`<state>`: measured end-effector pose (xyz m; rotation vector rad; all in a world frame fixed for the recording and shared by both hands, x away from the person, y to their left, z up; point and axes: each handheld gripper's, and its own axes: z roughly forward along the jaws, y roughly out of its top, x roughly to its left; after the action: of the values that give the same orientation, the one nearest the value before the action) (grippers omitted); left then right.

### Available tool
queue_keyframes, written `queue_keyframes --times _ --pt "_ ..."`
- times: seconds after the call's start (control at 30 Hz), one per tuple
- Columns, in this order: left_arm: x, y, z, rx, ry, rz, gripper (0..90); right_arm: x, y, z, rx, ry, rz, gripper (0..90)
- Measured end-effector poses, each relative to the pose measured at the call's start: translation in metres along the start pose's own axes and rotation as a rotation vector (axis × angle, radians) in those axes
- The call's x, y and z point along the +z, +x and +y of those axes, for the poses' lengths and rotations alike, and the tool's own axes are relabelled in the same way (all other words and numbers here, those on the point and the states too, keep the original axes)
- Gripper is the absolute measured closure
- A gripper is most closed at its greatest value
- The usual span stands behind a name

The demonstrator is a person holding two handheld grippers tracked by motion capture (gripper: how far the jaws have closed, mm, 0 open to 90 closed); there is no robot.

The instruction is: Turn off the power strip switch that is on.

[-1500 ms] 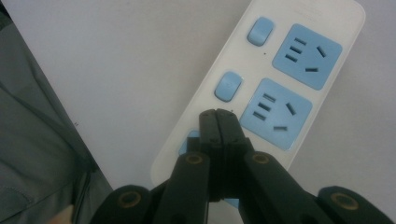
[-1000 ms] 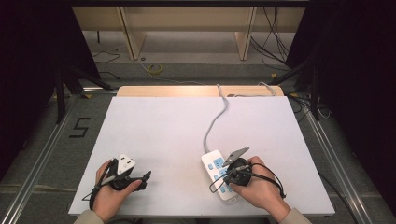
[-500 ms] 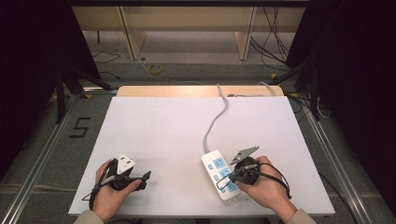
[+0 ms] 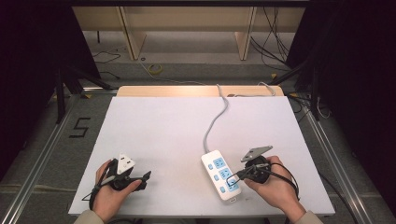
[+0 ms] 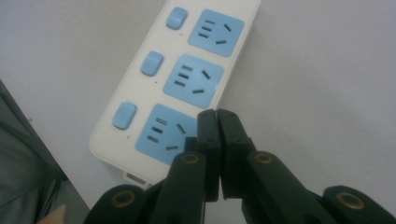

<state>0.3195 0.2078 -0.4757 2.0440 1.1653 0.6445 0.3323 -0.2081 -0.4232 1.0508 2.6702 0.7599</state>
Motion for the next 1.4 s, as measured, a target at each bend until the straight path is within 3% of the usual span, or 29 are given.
queue_keyframes --times 0.73,1.4 --pt "0.001 0.000 -0.001 -0.005 0.018 -0.012 16.0 0.001 -0.029 -0.034 0.074 -0.061 -0.054 70.7" --pt "0.003 0.002 -0.002 -0.014 0.022 -0.010 15.8 0.008 -0.038 -0.062 0.129 -0.204 -0.111 56.3"
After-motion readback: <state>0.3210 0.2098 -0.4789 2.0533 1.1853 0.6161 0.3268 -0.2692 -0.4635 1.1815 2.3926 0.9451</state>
